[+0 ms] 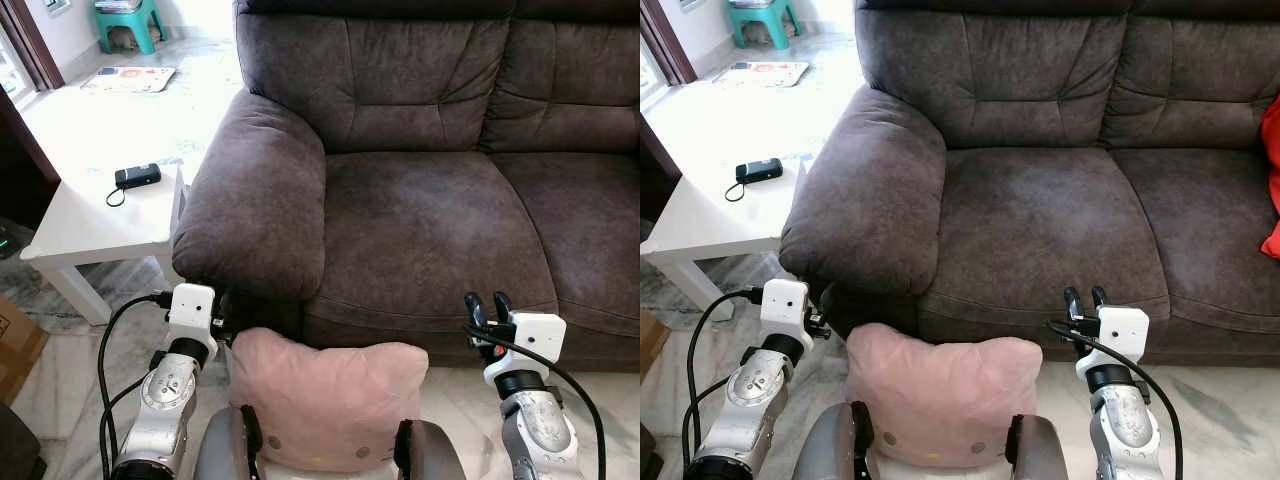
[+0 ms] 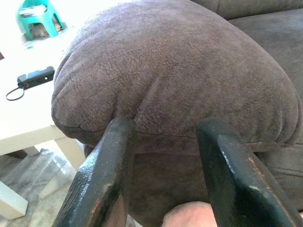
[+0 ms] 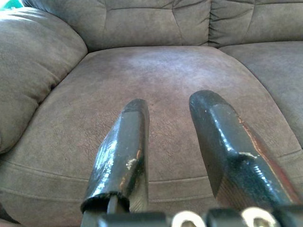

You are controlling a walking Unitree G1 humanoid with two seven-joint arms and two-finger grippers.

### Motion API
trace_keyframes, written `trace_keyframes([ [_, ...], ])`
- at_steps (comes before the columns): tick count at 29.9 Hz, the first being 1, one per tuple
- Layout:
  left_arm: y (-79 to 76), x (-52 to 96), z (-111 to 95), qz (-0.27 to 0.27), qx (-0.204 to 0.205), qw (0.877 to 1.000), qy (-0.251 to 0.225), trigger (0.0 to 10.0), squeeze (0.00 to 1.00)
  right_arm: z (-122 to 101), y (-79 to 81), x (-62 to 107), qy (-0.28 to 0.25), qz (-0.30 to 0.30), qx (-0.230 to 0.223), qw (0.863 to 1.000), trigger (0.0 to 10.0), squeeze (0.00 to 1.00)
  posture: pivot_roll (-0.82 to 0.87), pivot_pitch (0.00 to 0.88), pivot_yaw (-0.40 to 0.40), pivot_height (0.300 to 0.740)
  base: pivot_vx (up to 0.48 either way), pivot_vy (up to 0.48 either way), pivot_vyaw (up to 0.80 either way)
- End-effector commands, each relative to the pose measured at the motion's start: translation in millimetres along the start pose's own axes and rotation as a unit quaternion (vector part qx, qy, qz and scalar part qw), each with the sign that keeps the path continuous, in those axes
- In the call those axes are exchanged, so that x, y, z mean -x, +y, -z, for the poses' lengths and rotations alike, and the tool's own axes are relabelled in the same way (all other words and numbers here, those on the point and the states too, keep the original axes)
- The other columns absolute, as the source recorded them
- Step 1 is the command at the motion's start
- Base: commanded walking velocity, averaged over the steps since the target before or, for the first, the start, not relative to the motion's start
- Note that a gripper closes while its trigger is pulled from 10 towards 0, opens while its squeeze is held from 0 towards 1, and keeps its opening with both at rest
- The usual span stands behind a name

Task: Move the pillow to the sofa from floor

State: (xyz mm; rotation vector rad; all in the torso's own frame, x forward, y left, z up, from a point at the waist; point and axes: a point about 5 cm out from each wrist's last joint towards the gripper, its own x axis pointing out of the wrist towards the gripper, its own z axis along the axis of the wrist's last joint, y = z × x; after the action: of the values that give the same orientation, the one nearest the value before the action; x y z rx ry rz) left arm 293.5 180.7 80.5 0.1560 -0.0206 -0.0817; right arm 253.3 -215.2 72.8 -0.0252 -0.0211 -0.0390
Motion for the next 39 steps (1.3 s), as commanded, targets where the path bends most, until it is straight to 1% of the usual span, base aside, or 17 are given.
trace_keyframes([
  [1,0.7,1.9,1.9,-0.003,0.001,1.0,0.001,10.0,0.0,0.8,0.6,-0.7,0.004,0.001,-0.006,1.0,10.0,0.0,-0.05,0.052,0.014,0.541,0.0,0.0,0.0],
  [6,0.2,1.3,2.1,-0.003,0.001,1.0,0.002,10.0,0.0,0.1,-0.2,-0.4,0.0,0.0,-0.001,1.0,10.0,0.0,-0.05,0.051,0.014,0.537,0.0,0.0,0.0],
  [8,-0.3,0.8,2.7,-0.002,-0.001,1.0,0.004,10.0,0.0,0.8,-0.7,-0.5,0.004,-0.002,0.007,1.0,10.0,0.0,-0.05,0.051,0.014,0.537,0.0,0.0,0.0],
  [17,-0.5,2.0,6.0,-0.004,-0.001,1.0,0.01,10.0,0.0,0.4,0.0,-0.6,0.005,-0.003,0.0,1.0,10.0,0.0,-0.05,0.052,0.012,0.537,0.0,0.0,0.0],
  [19,-0.3,2.1,6.1,-0.004,-0.001,1.0,0.01,10.0,0.0,0.9,-0.1,-1.0,0.009,-0.002,-0.004,1.0,10.0,0.0,-0.05,0.052,0.012,0.533,0.0,0.0,0.0],
  [22,-0.2,2.1,6.4,-0.004,-0.001,1.0,0.01,10.0,0.0,-0.8,0.7,-1.5,0.003,-0.008,0.002,1.0,10.0,0.0,-0.05,0.052,0.011,0.509,0.0,0.0,0.0],
  [27,-0.6,1.7,8.7,-0.002,0.0,1.0,0.018,10.0,0.0,-0.4,0.6,-1.1,0.002,-0.008,-0.001,1.0,10.0,0.0,-0.05,0.052,0.011,0.509,0.0,0.0,0.0],
  [29,-1.3,1.8,12.7,0.0,0.005,0.999,0.032,10.0,0.0,-0.3,0.5,-0.9,0.003,-0.008,0.0,1.0,10.0,0.0,-0.05,0.052,0.011,0.509,0.0,0.0,0.0],
  [35,-2.2,-1.0,28.7,-0.004,0.041,0.996,0.084,10.0,0.0,-2.3,0.9,-0.6,-0.001,-0.01,0.0,1.0,10.0,0.0,-0.05,0.053,0.012,0.509,0.0,0.0,0.0],
  [38,-1.2,-3.2,37.0,-0.008,0.044,0.993,0.112,10.0,0.0,-4.0,1.0,-1.0,-0.003,-0.012,0.0,1.0,10.0,0.0,-0.06,0.058,0.01,0.509,0.0,0.0,0.0],
  [39,-0.7,-3.7,37.6,-0.01,0.047,0.992,0.113,10.0,0.0,-4.1,1.0,-1.1,-0.003,-0.013,0.0,1.0,10.0,0.0,-0.06,0.058,0.01,0.509,0.0,0.0,0.0],
])
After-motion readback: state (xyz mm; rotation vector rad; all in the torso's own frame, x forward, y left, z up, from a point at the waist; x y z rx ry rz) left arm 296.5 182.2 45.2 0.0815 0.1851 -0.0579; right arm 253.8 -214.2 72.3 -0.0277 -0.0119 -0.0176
